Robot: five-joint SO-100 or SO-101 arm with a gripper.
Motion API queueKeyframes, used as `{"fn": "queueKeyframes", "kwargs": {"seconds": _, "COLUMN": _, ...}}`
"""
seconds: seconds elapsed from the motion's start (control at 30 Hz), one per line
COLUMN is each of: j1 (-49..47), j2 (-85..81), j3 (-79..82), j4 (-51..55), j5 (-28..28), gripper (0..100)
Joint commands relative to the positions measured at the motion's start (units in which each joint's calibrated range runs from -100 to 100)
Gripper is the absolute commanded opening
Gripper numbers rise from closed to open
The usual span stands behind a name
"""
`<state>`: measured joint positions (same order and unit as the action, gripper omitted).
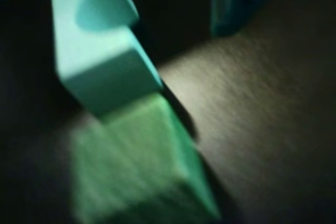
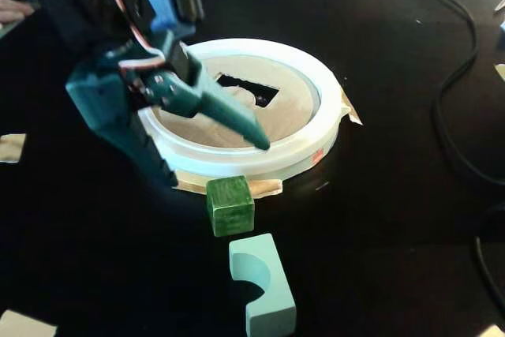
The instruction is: Pick up the square block and drop it in corresponding square shaped hole
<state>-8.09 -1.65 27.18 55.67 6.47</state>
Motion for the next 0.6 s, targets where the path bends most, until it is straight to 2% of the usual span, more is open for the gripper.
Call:
{"fn": "queueKeyframes", "kwargs": {"seconds": 0.0, "j1": -3.5, "j2": 4.0, "j3": -8.5, "j4": -0.5, "j5": 1.7, "gripper": 86}}
{"fn": "queueKeyframes", "kwargs": {"seconds": 0.1, "j1": -5.9, "j2": 8.2, "j3": -12.2, "j4": -0.5, "j5": 1.7, "gripper": 86}}
{"fn": "queueKeyframes", "kwargs": {"seconds": 0.57, "j1": -4.5, "j2": 20.1, "j3": -19.3, "j4": -0.4, "j5": 1.7, "gripper": 86}}
